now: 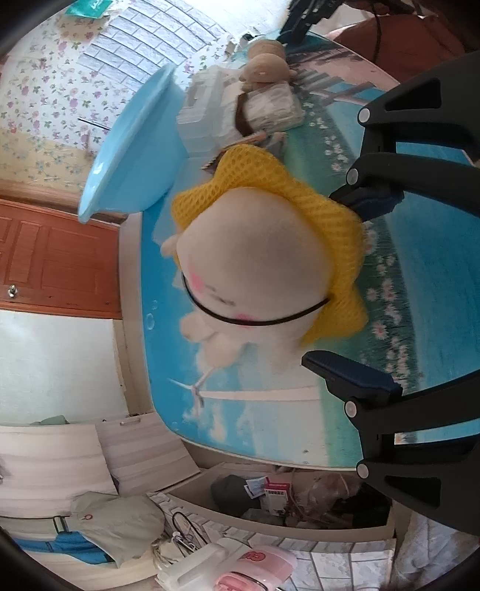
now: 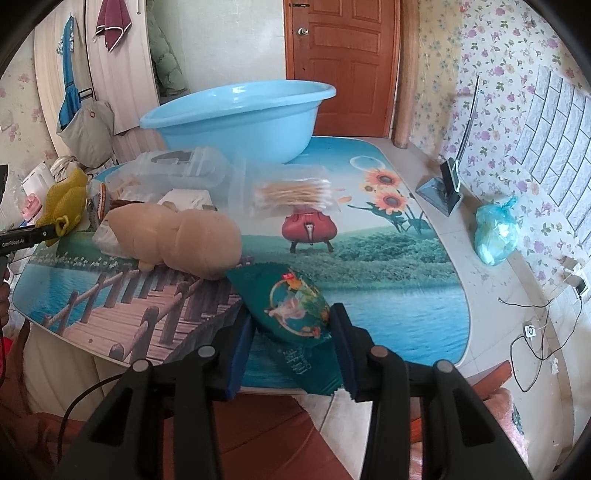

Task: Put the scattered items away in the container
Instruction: 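Close the left tool on the plush bunny with yellow hat, then grasp the dark green packet with the right tool while the left tool lifts the bunny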

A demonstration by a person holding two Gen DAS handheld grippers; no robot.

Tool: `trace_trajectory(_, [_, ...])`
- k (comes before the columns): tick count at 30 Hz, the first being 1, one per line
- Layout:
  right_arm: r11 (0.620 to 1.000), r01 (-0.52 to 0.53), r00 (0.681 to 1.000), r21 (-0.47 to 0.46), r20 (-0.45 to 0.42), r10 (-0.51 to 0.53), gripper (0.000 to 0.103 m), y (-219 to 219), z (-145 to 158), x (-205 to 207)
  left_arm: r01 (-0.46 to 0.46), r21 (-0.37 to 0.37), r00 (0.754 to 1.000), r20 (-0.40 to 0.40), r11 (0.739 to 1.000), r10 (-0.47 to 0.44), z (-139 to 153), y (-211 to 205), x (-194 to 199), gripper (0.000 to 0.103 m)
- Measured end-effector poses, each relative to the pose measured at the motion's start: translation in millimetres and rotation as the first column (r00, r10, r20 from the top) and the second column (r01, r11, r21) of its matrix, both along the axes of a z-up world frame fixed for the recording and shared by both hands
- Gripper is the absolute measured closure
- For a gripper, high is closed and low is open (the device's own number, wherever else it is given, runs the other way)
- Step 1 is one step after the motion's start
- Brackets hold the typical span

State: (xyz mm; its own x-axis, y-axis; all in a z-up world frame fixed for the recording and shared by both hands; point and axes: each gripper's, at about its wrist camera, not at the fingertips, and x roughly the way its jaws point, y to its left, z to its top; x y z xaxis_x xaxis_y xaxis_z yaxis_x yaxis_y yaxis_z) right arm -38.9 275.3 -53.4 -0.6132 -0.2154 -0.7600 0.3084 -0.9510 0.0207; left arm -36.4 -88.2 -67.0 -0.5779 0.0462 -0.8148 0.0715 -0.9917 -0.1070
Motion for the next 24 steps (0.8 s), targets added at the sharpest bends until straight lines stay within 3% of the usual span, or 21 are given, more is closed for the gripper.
trace_trajectory(3, [1.000, 0.000, 1.000, -0.003, 0.001, 0.000, 0.063, -0.4, 0.3, -0.6, 0.000, -0.016, 1.000, 0.012, 1.000, 0.000, -2.8, -0.3, 2.4, 0.023])
trace_trajectory(12, [1.000, 0.008, 1.000, -0.007, -0.007, -0.008, 0.061, -0.2, 2.3, -1.9, -0.005, 0.062, 1.000, -0.020, 0.998, 0.006, 8.7, -5.5, -0.8, 0.013])
trace_trajectory(14, [1.000, 0.021, 0.999, -0.005, -0.027, -0.021, 0.057, 2.1, 5.9, -0.6, 0.011, 0.079, 0.999, -0.035, 0.997, -0.008, 11.8, -4.8, 0.2, 0.013])
trace_trajectory(16, [1.000, 0.024, 0.999, -0.013, -0.047, -0.025, 0.039, 5.3, 9.5, 0.9, 0.028, 0.095, 0.999, -0.042, 0.995, -0.024, 12.8, -2.9, 0.0, 0.010])
trace_trajectory(24, [1.000, 0.019, 1.000, -0.004, -0.008, -0.019, 0.036, 12.5, 3.0, -1.1, 0.030, 0.117, 0.999, -0.037, 0.993, -0.026, 8.9, 3.3, -12.3, 0.005])
